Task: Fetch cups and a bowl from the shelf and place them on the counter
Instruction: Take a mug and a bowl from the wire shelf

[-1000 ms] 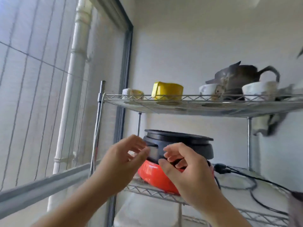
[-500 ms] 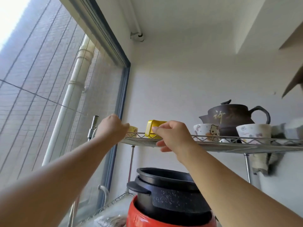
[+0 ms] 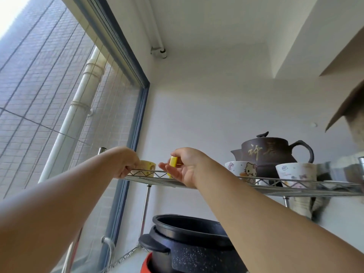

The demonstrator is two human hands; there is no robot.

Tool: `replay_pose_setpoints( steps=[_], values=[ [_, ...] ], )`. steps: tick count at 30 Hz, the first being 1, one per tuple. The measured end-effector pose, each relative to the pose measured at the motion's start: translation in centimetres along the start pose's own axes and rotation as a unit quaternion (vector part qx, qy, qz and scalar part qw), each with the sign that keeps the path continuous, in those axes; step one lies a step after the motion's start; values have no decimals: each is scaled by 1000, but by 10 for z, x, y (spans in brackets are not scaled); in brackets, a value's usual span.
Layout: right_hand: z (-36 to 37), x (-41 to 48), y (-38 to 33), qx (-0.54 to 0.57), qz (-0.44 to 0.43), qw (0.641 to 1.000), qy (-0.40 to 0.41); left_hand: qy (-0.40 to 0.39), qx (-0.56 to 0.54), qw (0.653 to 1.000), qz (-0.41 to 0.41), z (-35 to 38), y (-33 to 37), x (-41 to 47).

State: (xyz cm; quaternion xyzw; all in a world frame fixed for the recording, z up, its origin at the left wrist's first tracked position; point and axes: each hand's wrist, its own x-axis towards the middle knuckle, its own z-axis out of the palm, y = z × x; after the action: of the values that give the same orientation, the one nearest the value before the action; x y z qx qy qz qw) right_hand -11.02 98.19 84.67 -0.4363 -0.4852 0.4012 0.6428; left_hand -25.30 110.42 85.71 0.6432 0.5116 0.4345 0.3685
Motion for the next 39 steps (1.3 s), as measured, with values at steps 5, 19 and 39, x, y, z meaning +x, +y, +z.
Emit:
replay_pose_setpoints(
  steps=[5,19,39],
  values=[
    [-4,-2,-5,-54,12,998,31,-73,-163,984,-3,-10,-4,2],
    [-18,-38,-16,-110,-134,978,112,15,-365,918,157,-18,-4,-52],
    [-138,-255,120,-187,-138,955,182,-223,-473,842,135,98,-169,-155]
  ],
)
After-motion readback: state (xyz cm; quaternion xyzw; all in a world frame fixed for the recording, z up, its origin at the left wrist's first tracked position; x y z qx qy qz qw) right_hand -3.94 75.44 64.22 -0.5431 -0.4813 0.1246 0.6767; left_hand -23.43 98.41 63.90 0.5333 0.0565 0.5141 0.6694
